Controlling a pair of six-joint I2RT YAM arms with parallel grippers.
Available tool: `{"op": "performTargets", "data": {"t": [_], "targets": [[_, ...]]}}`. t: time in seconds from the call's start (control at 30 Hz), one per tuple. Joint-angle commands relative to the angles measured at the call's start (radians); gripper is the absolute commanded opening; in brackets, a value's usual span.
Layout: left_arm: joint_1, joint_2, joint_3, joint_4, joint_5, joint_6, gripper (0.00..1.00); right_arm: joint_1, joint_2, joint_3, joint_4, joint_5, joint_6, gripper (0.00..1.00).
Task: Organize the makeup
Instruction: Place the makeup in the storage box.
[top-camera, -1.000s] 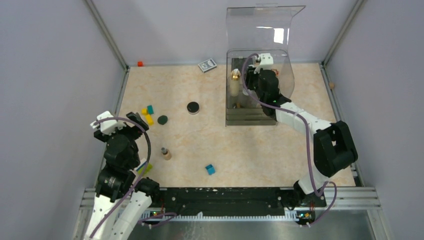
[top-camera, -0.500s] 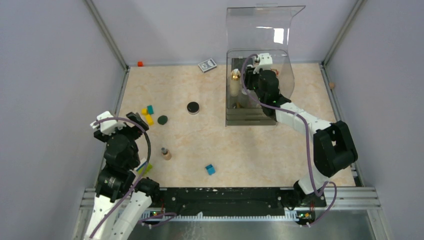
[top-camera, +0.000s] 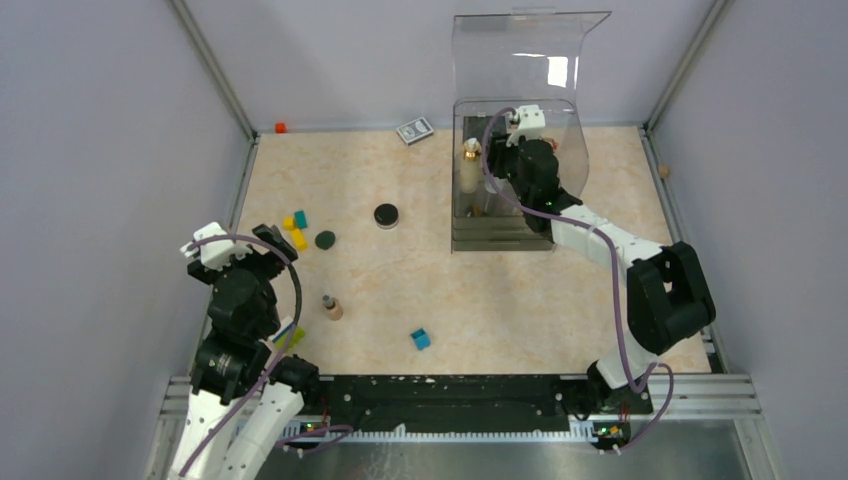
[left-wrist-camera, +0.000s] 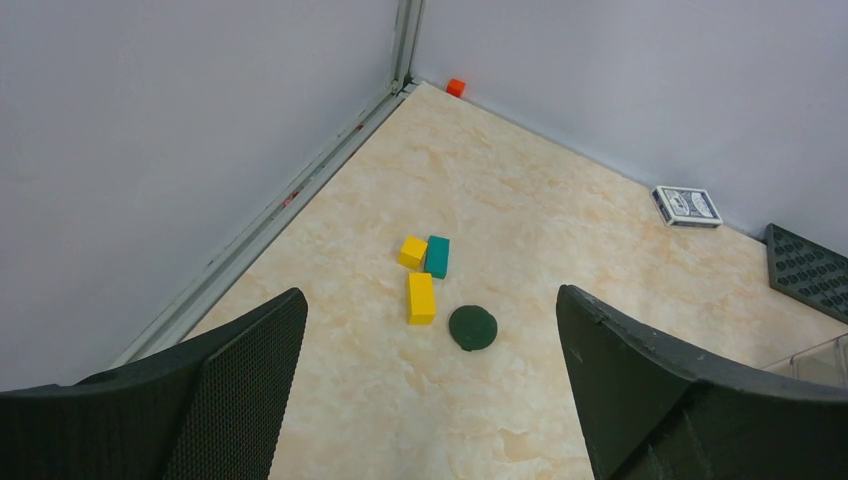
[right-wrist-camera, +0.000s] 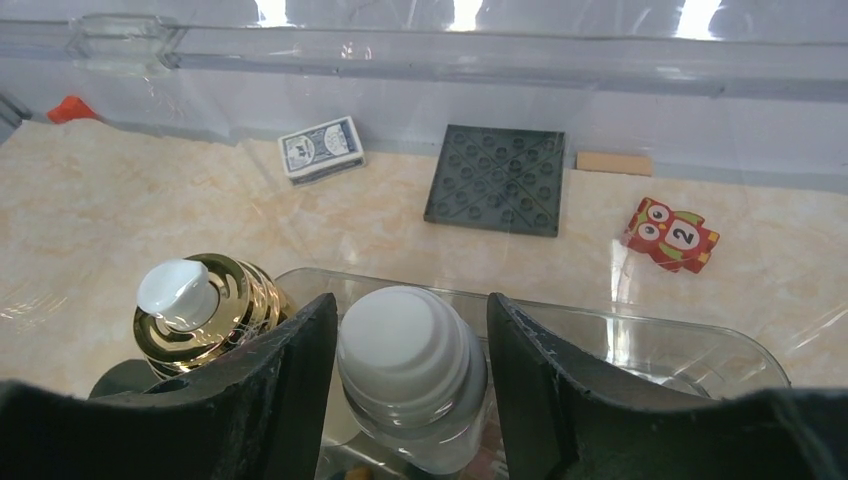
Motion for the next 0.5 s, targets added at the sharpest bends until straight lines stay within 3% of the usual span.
{"op": "performTargets", "data": {"t": [0.0,0.33,0.47], "targets": [[0.006,0.002,-0.007,0.042,-0.001,0.016,0.99,-0.007,-0.065,0.007,0.038,-0.006,-0.013,0.56],[0.006,0.005,-0.007,0.044,0.001,0.016,0.99,0.001,-0.256,0.071,-0.052,0.006,-0.002,0.56],[0.006,0.011,-0.007,0.048,0.010,0.017,0.99,0.095,-0.328,0.112,-0.087,0.045,-0.082,0.56]]}}
